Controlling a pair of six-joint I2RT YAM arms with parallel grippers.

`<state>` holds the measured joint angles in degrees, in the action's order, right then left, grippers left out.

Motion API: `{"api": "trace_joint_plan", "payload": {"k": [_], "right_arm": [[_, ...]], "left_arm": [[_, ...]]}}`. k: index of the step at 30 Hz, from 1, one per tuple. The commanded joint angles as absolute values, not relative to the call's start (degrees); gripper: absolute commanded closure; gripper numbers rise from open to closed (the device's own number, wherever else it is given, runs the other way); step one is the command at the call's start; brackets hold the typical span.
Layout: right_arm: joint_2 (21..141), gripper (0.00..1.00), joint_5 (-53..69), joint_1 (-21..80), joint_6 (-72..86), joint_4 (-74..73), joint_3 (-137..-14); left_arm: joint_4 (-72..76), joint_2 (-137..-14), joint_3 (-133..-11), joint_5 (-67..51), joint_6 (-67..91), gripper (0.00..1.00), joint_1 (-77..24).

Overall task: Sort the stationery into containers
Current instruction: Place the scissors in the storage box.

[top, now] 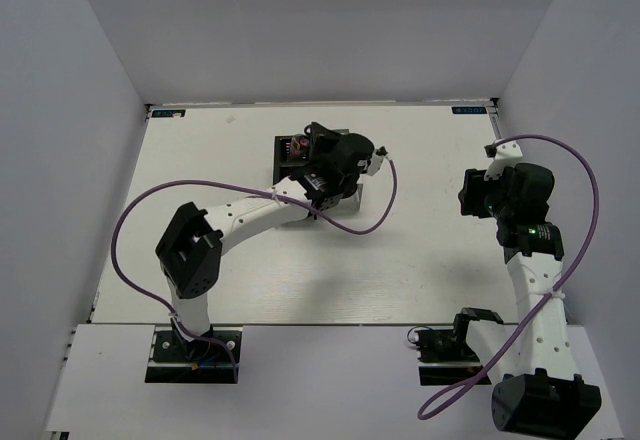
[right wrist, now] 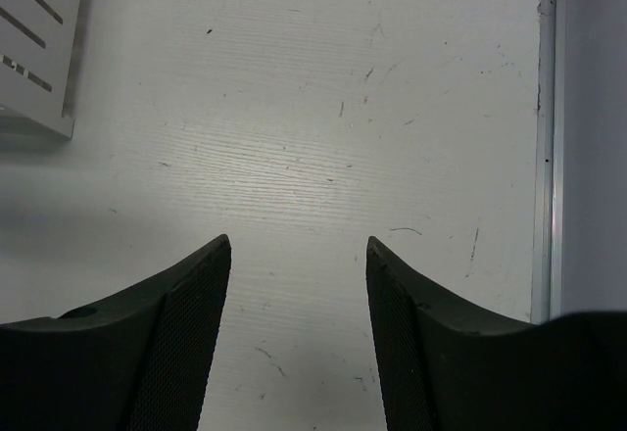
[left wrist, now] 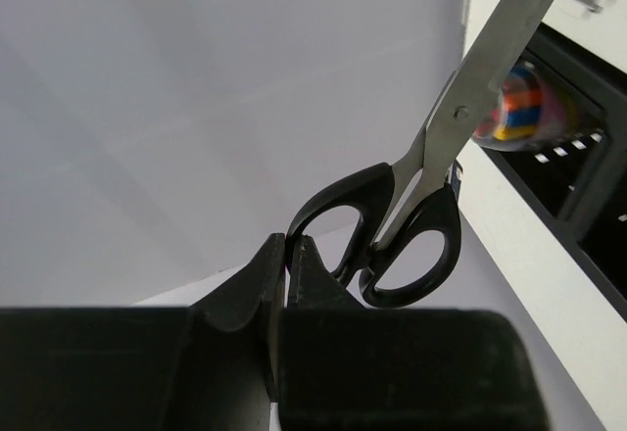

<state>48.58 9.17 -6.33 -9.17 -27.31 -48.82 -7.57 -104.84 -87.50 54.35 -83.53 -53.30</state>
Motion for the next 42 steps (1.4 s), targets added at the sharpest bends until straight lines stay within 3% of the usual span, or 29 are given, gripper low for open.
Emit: {"api": "trace_joint_plan", "payload": {"k": [1, 21, 42], "right_arm": [[47.99, 0.39, 9.23, -6.50, -8.44, -26.54, -47.81], [47.90, 0.38, 8.35, -6.68, -8.44, -25.93, -47.46], [47.90, 0.38, 8.52, -6.68, -8.44, -25.84, -47.37]], "left_arm": [[-8.61, -103.62, -85.87, 55.28, -82.97, 1.00, -52.82], [-11.43, -106.17, -83.58, 55.20, -82.35, 1.00, -53.35], [4.74, -109.60, -81.12, 52.38, -94.92, 1.00, -54.93]]}}
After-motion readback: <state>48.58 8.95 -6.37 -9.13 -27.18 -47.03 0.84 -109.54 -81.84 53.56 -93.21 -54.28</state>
